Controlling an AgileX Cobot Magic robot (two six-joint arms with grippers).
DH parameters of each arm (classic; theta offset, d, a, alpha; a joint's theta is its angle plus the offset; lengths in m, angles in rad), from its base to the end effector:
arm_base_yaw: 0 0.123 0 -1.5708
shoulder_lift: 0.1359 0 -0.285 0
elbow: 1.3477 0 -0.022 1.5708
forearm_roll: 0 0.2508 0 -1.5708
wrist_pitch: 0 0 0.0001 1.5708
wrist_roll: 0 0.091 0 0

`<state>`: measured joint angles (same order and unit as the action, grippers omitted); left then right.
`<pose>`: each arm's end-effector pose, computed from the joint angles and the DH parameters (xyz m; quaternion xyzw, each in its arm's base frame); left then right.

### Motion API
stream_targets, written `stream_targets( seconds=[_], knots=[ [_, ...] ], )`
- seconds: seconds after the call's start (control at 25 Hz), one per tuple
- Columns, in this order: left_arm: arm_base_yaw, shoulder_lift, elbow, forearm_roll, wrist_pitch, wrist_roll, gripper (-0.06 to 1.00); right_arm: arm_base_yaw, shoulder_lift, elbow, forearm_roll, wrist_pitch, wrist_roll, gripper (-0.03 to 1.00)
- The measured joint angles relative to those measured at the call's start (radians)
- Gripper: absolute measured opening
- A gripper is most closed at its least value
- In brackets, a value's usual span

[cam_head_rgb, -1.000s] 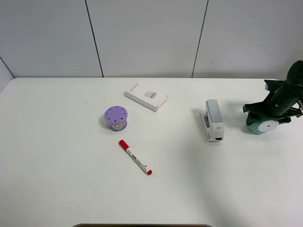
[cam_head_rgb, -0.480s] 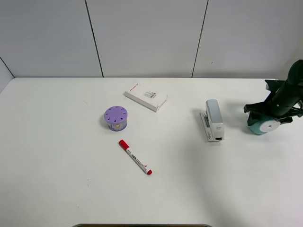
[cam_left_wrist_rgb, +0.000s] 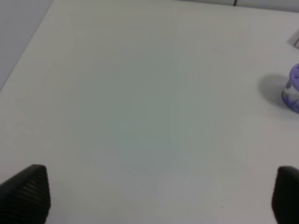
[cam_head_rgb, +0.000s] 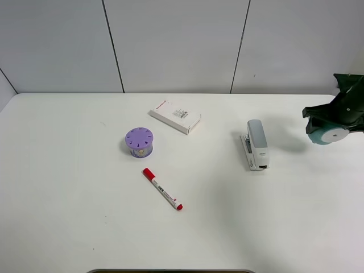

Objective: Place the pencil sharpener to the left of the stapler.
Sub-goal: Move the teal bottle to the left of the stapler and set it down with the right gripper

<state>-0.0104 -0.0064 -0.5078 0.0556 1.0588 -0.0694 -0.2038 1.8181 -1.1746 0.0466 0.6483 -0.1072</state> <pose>-0.0067 0.0045 0.2797 -0.0263 0.8483 0.0067 0.5289 0.3567 -0.0711 0.1886 0.0631 0.9811 -0.0112 0.1825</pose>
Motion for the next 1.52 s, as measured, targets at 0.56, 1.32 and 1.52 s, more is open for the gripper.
stream_targets(
  seconds=[0.56,1.32,1.52],
  knots=[
    [0.000,0.000,0.000,0.000,0.000,0.000,0.95,0.144,-0.149,0.000,0.023,0.062,0.074,0.68],
    [0.000,0.000,0.000,0.000,0.000,0.000,0.95,0.436,-0.160,-0.154,0.047,0.050,0.332,0.68],
    [0.000,0.000,0.000,0.000,0.000,0.000,0.95,0.482,-0.136,-0.157,0.054,0.051,0.357,0.68]
  ],
)
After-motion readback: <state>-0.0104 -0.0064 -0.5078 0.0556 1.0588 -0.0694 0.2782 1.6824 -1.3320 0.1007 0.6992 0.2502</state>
